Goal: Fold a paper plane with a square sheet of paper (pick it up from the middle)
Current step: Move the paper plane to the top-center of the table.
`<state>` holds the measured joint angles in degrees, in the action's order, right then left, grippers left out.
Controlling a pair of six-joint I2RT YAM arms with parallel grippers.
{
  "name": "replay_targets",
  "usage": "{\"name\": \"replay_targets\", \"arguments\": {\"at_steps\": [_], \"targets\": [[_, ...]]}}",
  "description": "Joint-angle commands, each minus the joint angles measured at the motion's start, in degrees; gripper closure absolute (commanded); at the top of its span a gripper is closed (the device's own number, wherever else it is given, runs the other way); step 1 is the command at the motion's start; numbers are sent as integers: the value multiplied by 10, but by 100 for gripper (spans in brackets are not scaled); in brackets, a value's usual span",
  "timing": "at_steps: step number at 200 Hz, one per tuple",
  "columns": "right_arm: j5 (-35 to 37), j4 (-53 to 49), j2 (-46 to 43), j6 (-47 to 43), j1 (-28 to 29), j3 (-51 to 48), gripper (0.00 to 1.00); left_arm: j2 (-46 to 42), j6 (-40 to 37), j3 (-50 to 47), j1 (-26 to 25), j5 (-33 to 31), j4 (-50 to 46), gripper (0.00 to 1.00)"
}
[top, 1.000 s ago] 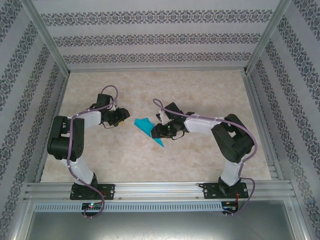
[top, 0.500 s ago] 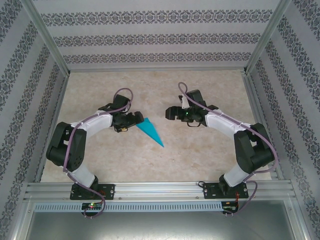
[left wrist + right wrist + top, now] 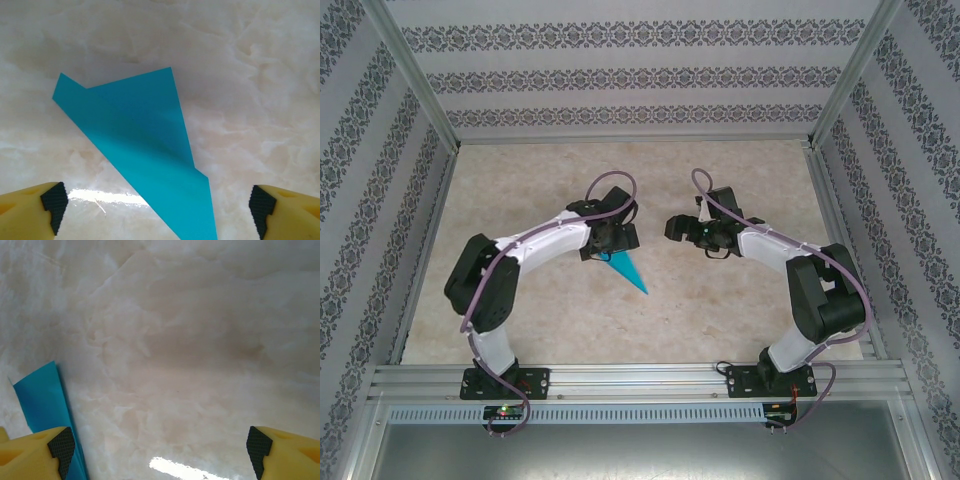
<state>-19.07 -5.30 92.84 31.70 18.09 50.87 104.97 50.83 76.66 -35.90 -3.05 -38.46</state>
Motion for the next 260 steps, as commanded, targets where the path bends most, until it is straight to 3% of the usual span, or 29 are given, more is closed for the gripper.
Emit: {"name": "replay_targets", "arguments": {"at_steps": [1, 30, 68, 144, 209, 260], "targets": [[-7, 16, 9, 17, -5, -8, 10, 45, 3, 39, -9, -3, -63, 8], [-15, 12, 14, 20, -5, -5, 11, 84, -2, 67, -14, 8, -82, 14], [-39, 15, 28, 30, -6, 2, 12, 45, 8, 49, -20, -17, -79, 21], [-55, 9, 48, 35, -6, 11, 15, 10, 39, -4, -20, 9, -47, 50], [-53, 5, 54, 35, -6, 13, 16, 9, 68, -33, -20, 25, -11, 61], [-53, 5, 53, 35, -6, 15, 16, -25, 63, -36, -20, -14, -7, 87]]}}
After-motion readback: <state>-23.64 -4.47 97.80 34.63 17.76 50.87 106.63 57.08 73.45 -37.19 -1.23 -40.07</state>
